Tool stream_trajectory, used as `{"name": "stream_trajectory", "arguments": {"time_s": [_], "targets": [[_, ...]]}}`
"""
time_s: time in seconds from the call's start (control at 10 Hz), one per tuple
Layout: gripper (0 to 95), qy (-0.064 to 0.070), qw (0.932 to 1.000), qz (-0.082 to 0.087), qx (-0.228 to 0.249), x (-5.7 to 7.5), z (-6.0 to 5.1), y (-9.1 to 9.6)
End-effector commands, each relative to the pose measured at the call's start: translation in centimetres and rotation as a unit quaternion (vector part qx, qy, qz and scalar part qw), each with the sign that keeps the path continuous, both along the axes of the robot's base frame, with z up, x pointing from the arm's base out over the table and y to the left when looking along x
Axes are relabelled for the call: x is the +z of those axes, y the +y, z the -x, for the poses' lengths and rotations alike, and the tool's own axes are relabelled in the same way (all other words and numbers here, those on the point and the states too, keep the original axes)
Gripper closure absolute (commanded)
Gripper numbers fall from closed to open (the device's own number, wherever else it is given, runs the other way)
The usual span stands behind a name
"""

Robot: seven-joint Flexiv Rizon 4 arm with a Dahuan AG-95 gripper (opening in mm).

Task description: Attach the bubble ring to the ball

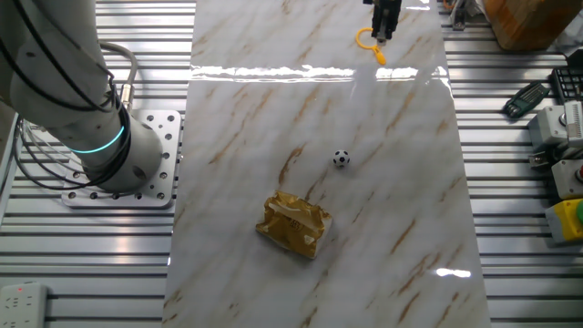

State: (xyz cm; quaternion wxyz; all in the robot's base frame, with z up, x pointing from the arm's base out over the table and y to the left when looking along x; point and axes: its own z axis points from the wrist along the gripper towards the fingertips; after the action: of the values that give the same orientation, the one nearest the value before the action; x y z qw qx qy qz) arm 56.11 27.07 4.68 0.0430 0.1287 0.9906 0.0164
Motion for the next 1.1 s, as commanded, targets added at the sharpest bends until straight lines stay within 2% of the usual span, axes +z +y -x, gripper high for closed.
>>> {"name": "stream_trajectory", "arguments": {"time_s": [0.1,0.3,1.1], "targets": [[95.0,-0.001,1.0000,0.001,0.000,-0.34,-0.28,0.27],[95.0,-0.001,1.0000,0.003,0.000,-0.67,-0.59,0.56],[95.0,0.000,1.0000,0.001,0.000,-0.99,-0.66,0.52]]}}
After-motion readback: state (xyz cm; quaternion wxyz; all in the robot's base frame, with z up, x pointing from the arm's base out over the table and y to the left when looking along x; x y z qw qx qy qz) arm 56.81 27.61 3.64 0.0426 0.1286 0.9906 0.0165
